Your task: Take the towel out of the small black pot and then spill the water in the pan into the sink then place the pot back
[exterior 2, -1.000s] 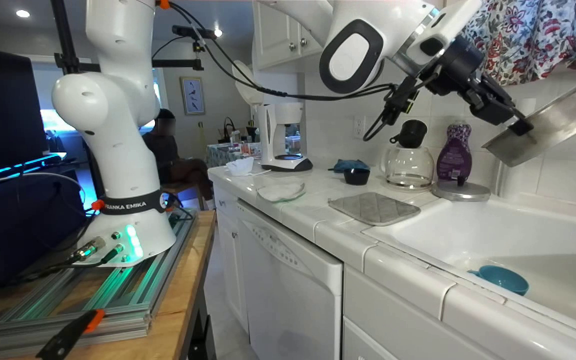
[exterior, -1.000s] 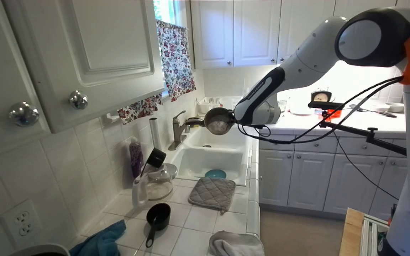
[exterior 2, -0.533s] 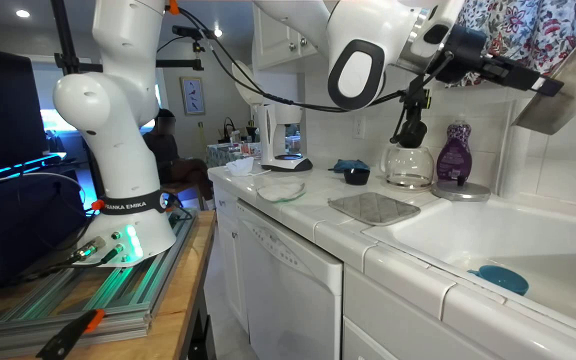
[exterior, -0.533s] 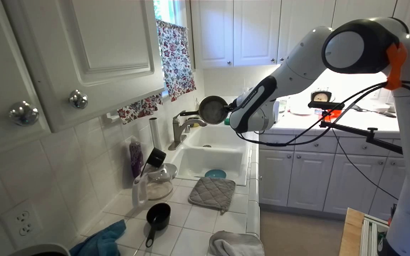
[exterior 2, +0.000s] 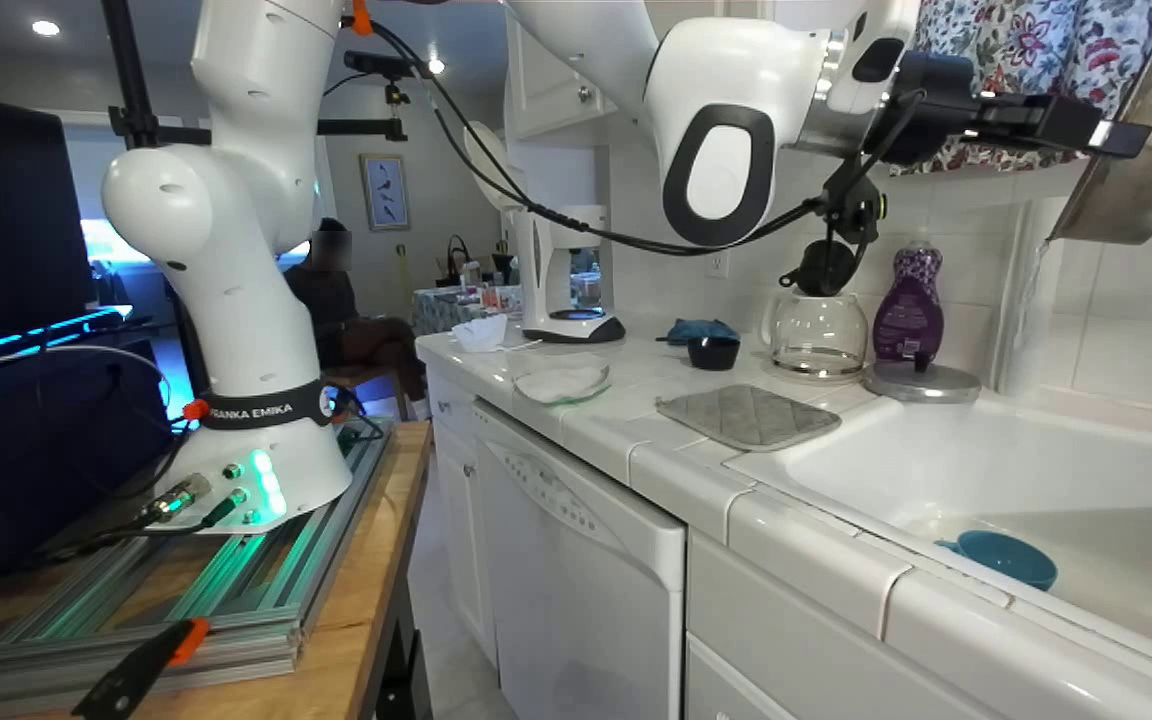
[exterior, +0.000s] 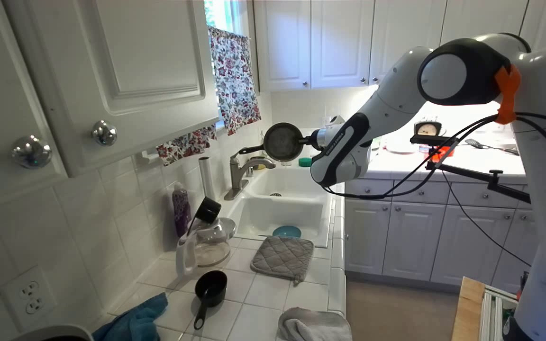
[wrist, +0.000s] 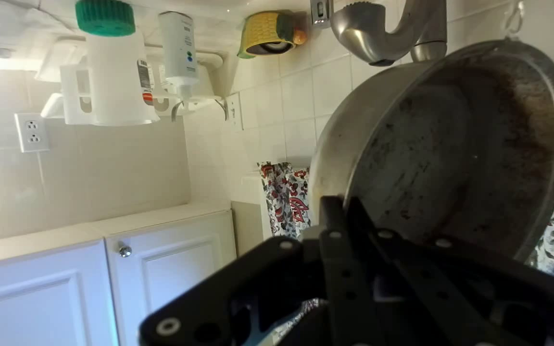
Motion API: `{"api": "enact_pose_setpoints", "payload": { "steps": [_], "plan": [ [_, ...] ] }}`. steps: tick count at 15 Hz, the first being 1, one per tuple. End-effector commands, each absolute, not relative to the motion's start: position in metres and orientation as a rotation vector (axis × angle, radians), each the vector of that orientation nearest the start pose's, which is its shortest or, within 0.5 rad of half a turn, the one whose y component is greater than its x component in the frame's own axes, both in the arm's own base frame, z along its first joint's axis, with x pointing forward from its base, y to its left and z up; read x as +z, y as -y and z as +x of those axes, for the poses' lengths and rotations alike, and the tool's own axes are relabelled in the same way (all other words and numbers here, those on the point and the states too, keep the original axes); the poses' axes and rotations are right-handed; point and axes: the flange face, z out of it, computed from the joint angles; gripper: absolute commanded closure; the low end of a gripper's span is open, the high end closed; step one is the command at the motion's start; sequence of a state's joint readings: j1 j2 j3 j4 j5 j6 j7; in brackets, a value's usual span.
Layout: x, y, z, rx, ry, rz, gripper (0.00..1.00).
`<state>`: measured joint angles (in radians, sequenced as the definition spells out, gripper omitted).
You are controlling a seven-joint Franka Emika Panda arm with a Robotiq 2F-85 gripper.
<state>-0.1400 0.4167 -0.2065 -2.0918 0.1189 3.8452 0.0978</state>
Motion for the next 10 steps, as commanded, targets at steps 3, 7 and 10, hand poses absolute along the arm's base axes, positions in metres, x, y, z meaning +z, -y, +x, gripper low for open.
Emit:
{"api": "enact_pose_setpoints", "payload": {
  "steps": [3,7,10],
  "plan": [
    [0.395,0.212,0.578,-2.205,-0.602,-2.544,0.99],
    [0.389,0.205,0.57,-2.464,-0.364,-2.544,0.99],
    [0.377,0.19,0.567,-2.628,-0.162,-2.511,0.99]
  ]
}}
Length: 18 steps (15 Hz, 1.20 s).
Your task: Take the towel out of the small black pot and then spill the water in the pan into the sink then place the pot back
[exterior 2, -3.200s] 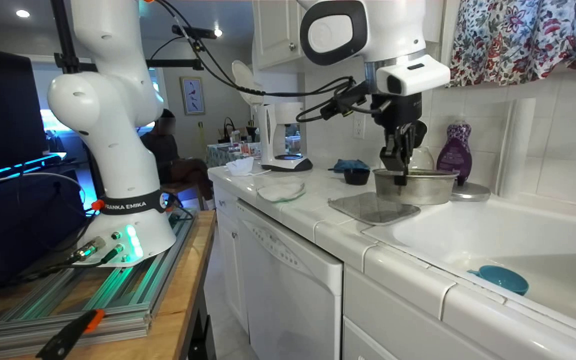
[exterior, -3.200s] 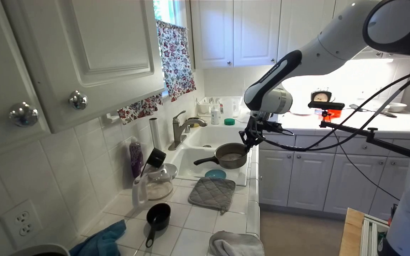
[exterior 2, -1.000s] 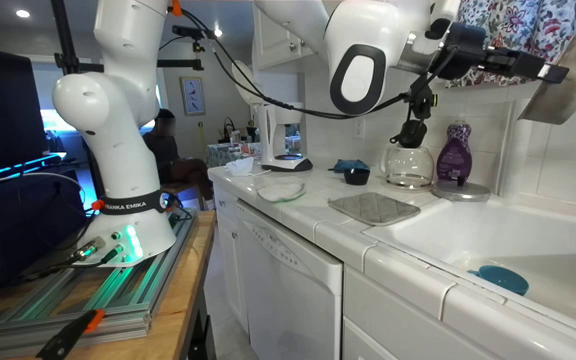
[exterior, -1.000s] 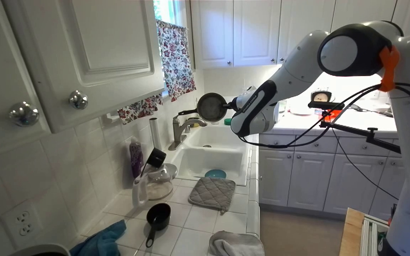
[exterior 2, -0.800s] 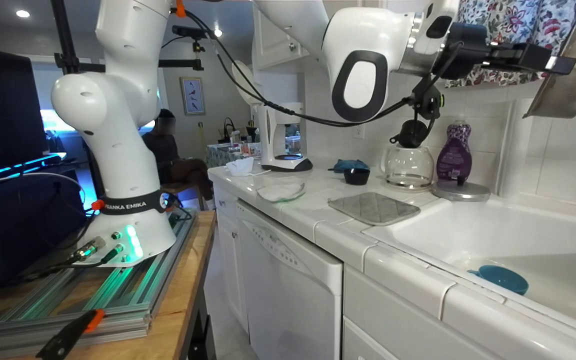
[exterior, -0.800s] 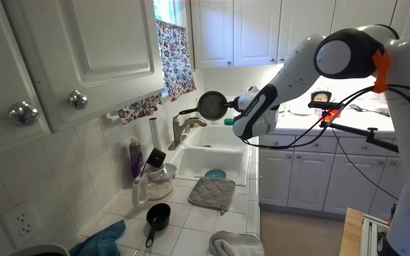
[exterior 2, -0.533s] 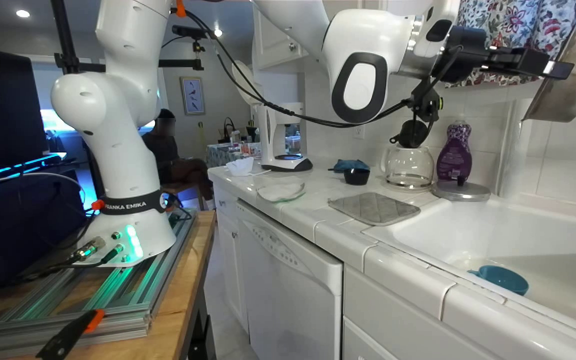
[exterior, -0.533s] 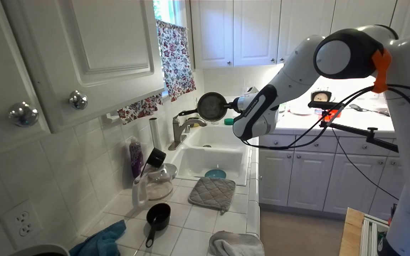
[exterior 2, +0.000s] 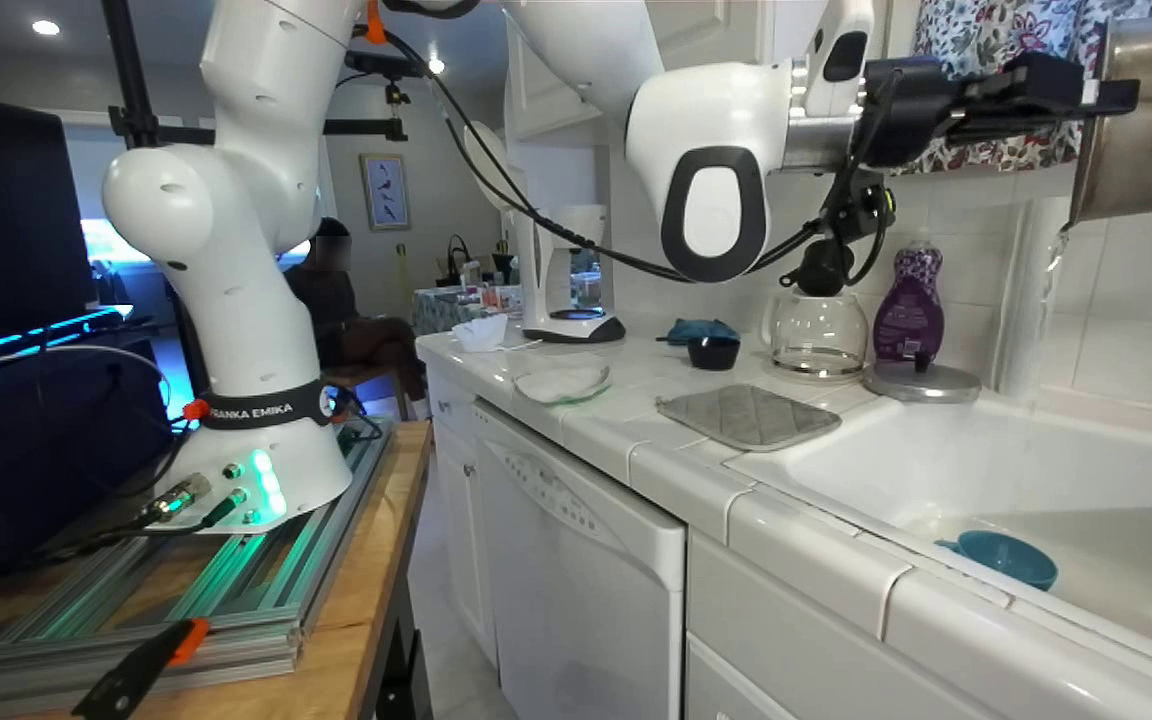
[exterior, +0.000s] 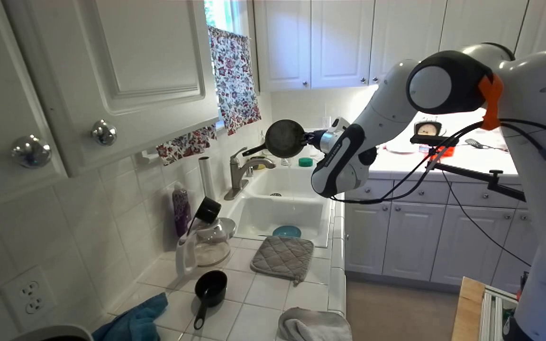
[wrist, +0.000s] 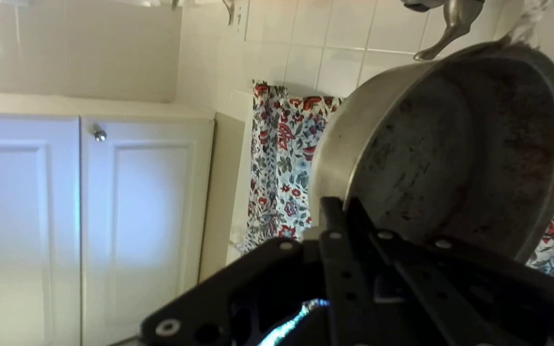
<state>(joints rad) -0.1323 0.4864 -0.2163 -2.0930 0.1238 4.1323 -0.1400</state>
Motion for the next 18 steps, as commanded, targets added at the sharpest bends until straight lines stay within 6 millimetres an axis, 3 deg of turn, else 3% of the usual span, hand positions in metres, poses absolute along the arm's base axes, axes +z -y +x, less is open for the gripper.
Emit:
{"api": "enact_pose_setpoints", "payload": {
  "steps": [1,2,4,5,6,7,8,9,10,11,12,13,14,15,16,17,18],
  "plan": [
    [0.372,0.184,0.567,-2.679,-0.097,-2.5,0.99],
    [0.396,0.184,0.591,-2.696,-0.024,-2.521,0.99],
    [0.396,0.175,0.601,-2.723,0.122,-2.555,0.99],
    [0.376,0.167,0.588,-2.769,0.196,-2.534,0.99],
    [0.404,0.167,0.613,-2.783,0.266,-2.545,0.99],
    [0.402,0.163,0.617,-2.792,0.334,-2.554,0.99],
    [0.379,0.156,0.6,-2.822,0.386,-2.533,0.99],
    [0.405,0.158,0.624,-2.822,0.424,-2.547,0.99],
    [0.401,0.155,0.626,-2.819,0.458,-2.554,0.99],
    [0.38,0.151,0.608,-2.843,0.487,-2.533,0.99],
    [0.403,0.153,0.631,-2.84,0.507,-2.543,0.99],
    [0.398,0.153,0.633,-2.836,0.521,-2.55,0.99],
    [0.378,0.15,0.612,-2.857,0.532,-2.532,0.99],
    [0.4,0.153,0.635,-2.851,0.536,-2.544,0.99],
    [0.397,0.154,0.635,-2.843,0.535,-2.556,0.99],
    [0.376,0.152,0.616,-2.852,0.508,-2.539,0.99],
    [0.393,0.155,0.631,-2.815,0.45,-2.563,0.99]
  ]
}}
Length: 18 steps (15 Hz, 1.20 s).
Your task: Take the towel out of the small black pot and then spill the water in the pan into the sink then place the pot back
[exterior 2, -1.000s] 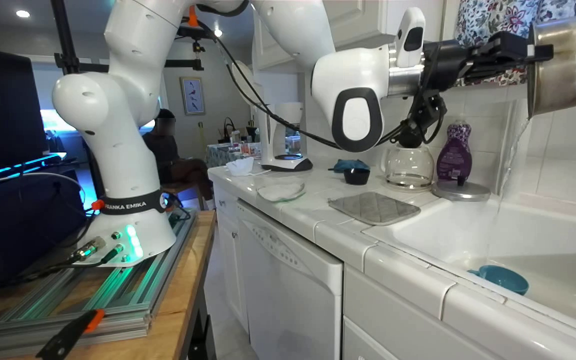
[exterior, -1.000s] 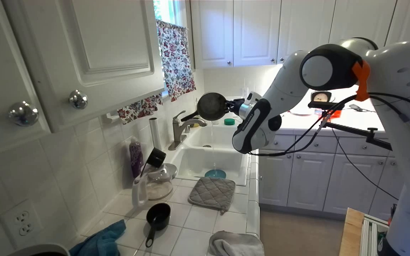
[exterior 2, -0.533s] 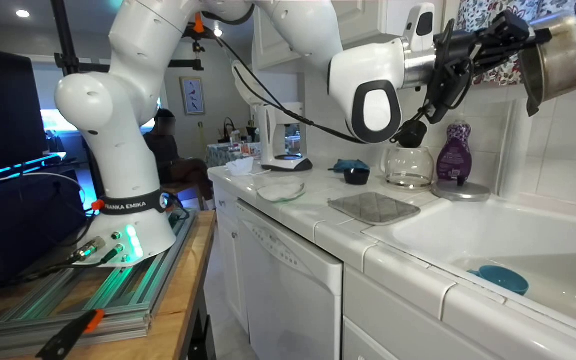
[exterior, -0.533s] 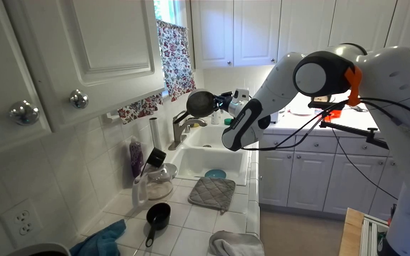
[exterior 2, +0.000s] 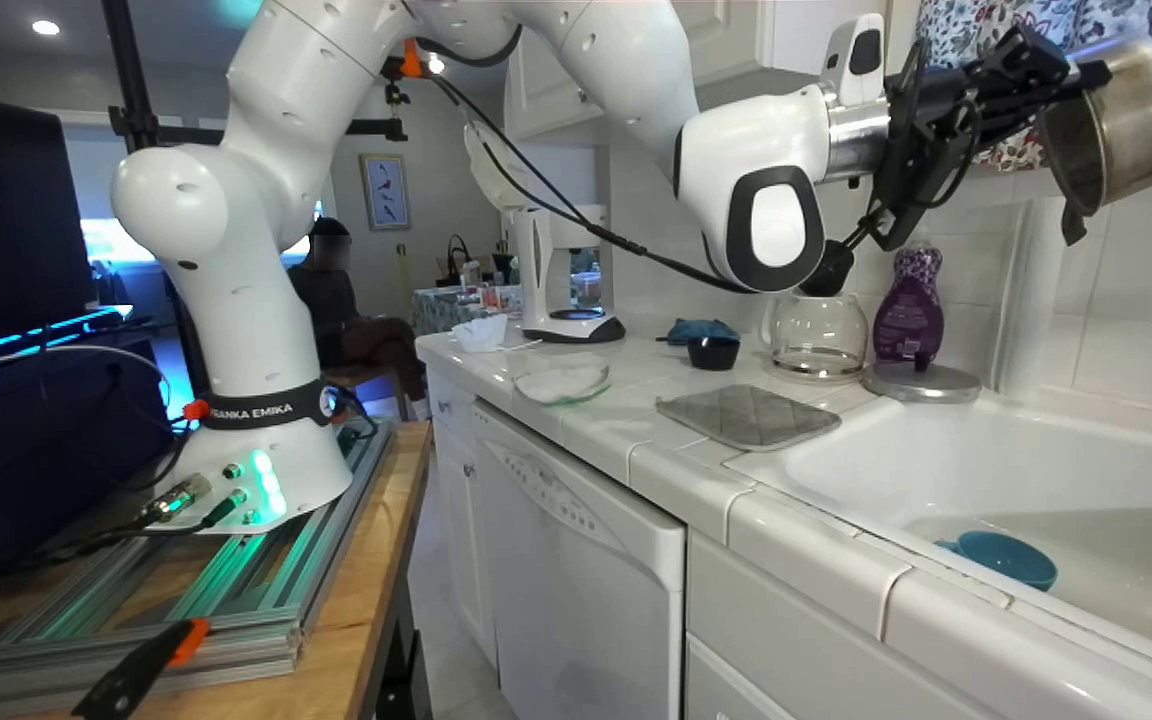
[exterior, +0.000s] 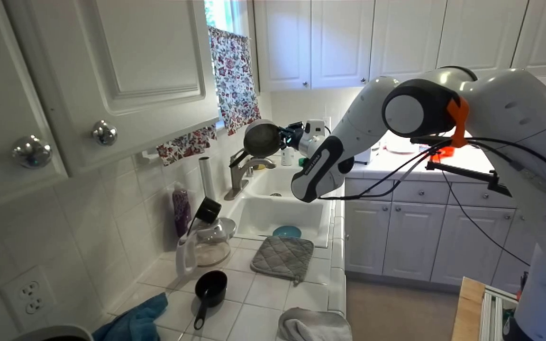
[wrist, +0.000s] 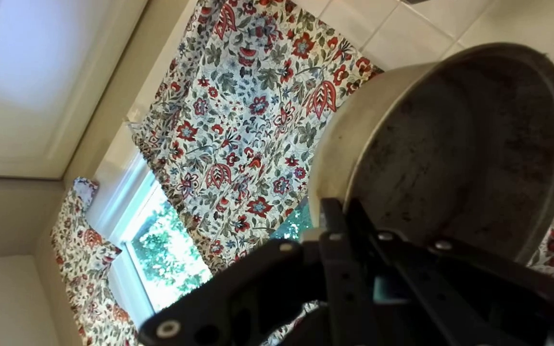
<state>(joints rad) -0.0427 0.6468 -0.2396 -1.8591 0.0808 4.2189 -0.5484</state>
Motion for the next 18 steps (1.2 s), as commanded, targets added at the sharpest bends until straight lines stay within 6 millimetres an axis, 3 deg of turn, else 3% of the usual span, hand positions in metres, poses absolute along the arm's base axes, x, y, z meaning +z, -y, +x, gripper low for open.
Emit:
{"api": "enact_pose_setpoints", "payload": {
  "steps": [1,4,7,13,16,18],
  "plan": [
    [0.386,0.157,0.623,1.798,-0.244,1.669,0.99],
    [0.377,0.163,0.599,1.82,-0.083,1.769,0.99],
    [0.383,0.169,0.574,1.84,0.062,1.887,0.99],
    [0.433,0.209,0.517,1.787,0.289,2.134,0.99],
    [0.456,0.231,0.51,1.713,0.361,2.292,0.99],
    [0.464,0.23,0.511,1.647,0.392,2.4,0.99]
  ]
}}
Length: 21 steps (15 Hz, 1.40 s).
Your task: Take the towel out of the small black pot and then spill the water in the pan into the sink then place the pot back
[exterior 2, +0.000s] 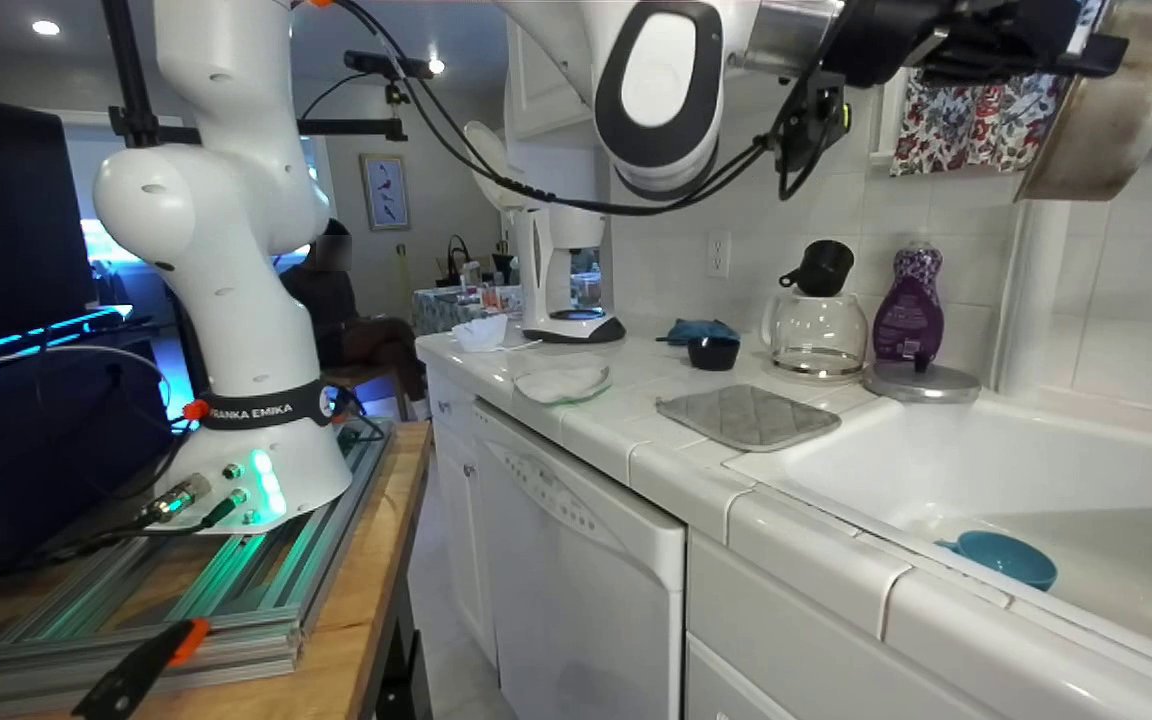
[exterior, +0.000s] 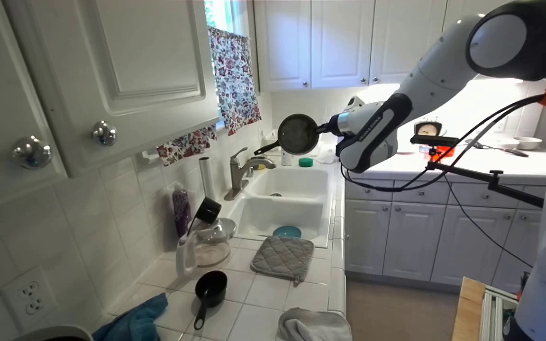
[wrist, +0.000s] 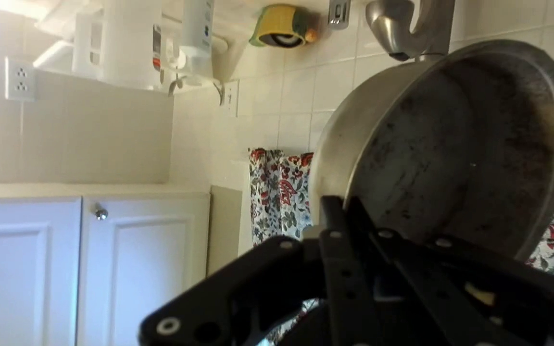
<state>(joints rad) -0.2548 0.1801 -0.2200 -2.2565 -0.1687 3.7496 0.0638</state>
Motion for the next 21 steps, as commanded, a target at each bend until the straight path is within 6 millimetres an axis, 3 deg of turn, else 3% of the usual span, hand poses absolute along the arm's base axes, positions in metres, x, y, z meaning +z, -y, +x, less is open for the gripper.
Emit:
{"api": "enact_pose_setpoints", "payload": {
  "steps": [1,3,6,11,17,20,21],
  "plan": [
    [0.464,0.221,0.513,-1.809,-0.45,-2.746,0.99],
    [0.447,0.197,0.516,-1.672,-0.453,-2.756,0.99],
    [0.397,0.155,0.517,-1.473,-0.415,-2.739,0.99],
    [0.307,0.109,0.482,-1.109,-0.32,-2.714,0.99],
    [0.234,0.096,0.405,-0.693,-0.325,-2.729,0.99],
    [0.229,0.103,0.379,-0.553,-0.402,-2.67,0.99],
    [0.244,0.11,0.382,-0.581,-0.472,-2.658,0.99]
  ]
}}
